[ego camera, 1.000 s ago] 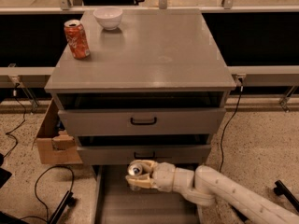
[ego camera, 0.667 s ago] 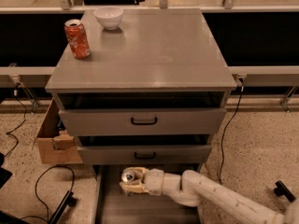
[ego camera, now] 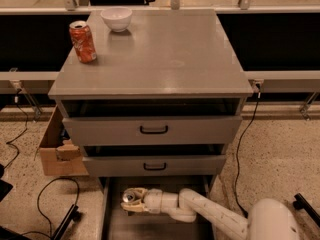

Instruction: Place redbull can into bottom drawer

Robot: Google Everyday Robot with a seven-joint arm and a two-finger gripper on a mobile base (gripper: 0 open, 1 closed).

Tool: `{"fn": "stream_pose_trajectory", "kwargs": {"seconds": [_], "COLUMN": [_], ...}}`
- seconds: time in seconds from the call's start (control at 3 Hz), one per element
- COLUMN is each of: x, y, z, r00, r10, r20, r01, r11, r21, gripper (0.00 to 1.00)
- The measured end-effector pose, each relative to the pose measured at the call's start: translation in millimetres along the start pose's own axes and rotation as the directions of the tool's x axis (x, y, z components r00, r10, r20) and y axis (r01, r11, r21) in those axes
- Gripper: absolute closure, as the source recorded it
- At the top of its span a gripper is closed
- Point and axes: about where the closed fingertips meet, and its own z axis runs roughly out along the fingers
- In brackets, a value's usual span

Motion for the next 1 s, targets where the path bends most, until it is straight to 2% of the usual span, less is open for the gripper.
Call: {"fn": "stream_pose_trajectory", "kwargs": {"seconds": [0.33, 0.67, 1.0], "x": [39.5, 95.3, 97.2], "y": [-15.7, -6.1, -4.7], "z": [12.0, 29.7, 30.1], "r00": [1.000, 0.998, 0.998], "r10": [-0.016, -0.006, -0.004], "r20": [-0.023, -0.061, -0.061], "r01": [0.015, 0.005, 0.003], "r11": [0.9999, 0.9999, 0.9999], "r21": [-0.007, -0.014, -0.014], "gripper": [1.00, 1.00, 1.00]}}
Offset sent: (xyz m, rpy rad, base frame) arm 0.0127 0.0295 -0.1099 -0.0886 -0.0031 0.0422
